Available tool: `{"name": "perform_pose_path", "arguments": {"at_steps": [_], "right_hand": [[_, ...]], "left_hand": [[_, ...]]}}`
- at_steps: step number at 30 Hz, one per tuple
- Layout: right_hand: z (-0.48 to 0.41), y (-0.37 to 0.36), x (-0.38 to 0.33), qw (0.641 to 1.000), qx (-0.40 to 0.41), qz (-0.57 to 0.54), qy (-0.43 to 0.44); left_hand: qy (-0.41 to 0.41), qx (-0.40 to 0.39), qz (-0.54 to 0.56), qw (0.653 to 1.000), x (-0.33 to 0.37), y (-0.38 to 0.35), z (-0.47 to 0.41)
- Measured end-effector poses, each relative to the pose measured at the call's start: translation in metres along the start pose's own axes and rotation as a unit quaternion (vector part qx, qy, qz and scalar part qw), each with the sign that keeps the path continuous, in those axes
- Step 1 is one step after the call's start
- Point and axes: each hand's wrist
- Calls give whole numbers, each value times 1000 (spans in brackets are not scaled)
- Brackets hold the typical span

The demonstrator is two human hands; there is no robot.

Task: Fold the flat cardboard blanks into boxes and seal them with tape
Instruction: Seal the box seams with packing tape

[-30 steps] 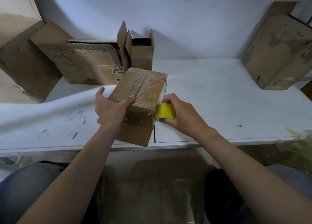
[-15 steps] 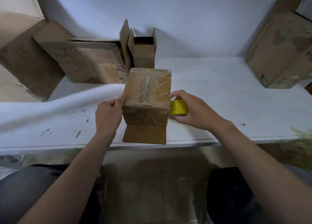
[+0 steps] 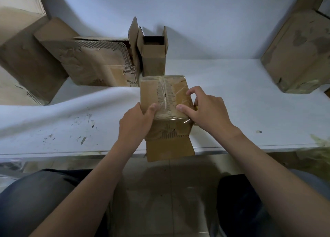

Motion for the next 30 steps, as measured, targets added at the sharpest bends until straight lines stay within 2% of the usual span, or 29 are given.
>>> {"name": "perform_pose_path", "arguments": {"at_steps": [8, 10, 13, 17, 22, 30], "right_hand": [[11, 1, 12, 999, 9, -16, 39], [15, 2, 13, 999, 3, -14, 43], [20, 4, 8, 999, 7, -11, 45], [18, -2, -2, 998, 19, 32, 49], [15, -3, 0, 997, 11, 46, 57], [16, 6, 6, 997, -38, -6, 73]], "left_hand": [[-75, 69, 4, 995, -7, 10, 6], [-90, 62, -3, 994, -7, 10, 8], [-60, 22, -10, 998, -3, 4, 13], [-45, 58, -77, 994, 1, -2, 16], [-58, 50, -41, 996, -1, 2, 13], [-98, 32, 25, 994, -15, 13, 11]]}}
Point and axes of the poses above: each hand's wrist, its own z-axis away from the middle knuckle, its own y-axis out of the back of the hand, x = y × z, and after that the axes turned 9 degrees about y, right-handed
